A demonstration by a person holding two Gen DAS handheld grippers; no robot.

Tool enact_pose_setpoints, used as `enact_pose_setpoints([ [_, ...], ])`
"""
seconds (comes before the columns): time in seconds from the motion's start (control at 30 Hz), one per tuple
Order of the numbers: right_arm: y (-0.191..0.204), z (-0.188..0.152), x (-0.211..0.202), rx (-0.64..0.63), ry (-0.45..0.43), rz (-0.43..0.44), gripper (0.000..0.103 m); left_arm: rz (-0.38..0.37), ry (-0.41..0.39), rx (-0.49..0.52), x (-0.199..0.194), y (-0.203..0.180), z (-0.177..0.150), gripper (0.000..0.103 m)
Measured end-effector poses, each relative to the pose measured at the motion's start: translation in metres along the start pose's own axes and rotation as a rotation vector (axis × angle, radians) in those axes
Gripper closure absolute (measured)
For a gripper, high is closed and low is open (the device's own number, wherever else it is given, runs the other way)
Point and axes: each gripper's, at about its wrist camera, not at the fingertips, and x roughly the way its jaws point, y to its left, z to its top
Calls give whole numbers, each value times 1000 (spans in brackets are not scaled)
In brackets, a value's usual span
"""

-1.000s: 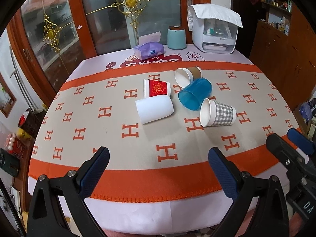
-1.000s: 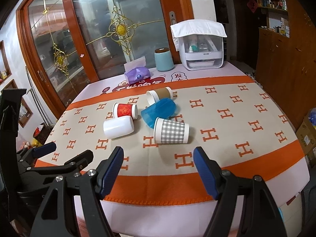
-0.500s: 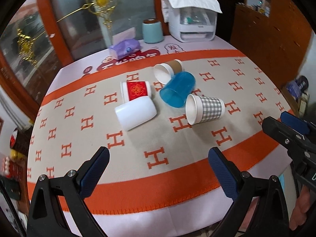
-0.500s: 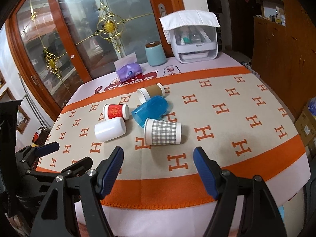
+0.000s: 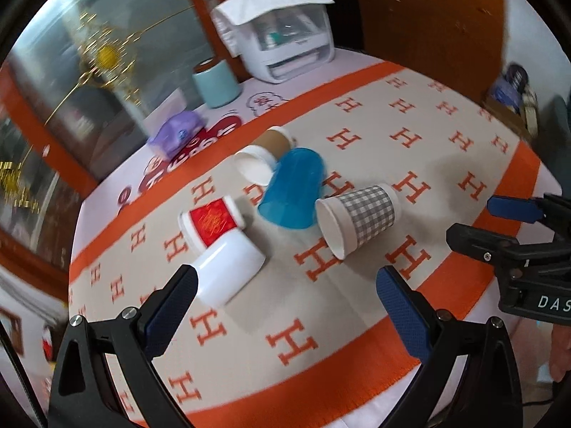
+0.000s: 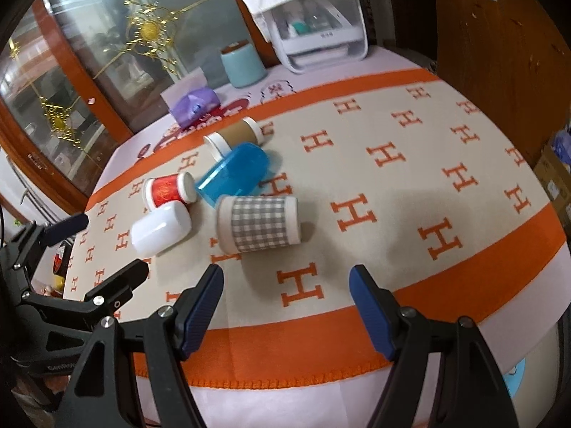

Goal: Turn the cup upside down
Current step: 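Reach the left gripper to the checkered paper cup and close on it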

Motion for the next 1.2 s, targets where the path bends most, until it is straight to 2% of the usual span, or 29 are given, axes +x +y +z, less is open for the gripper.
enact_pose_setpoints([
  [0.13,-10,0,11,38,33,10,30,-38,10,119,18,-13,16,4],
  [0.4,-29,-8,30,102,85,35,30,-40,60,335,61,-36,40,3],
  [0.53,-36,-9,36,129,90,36,30,-64,124,453,83,-54,49,3],
  [0.63,-41,-10,40,141,92,41,30,-45,158,529,98,-66,56,3],
  [0.8,-48,-11,48,158,108,42,30,-31,200,617,117,-80,64,3],
  [1.03,-55,-15,54,165,125,43,30,-49,280,698,145,-100,63,3],
  [1.1,-56,-17,54,170,127,40,30,-54,296,710,150,-106,62,8],
  [1.17,-58,-17,54,176,127,40,30,-58,315,714,153,-111,60,25],
  [1.2,-58,-17,53,177,126,38,30,-61,327,708,155,-112,59,29],
])
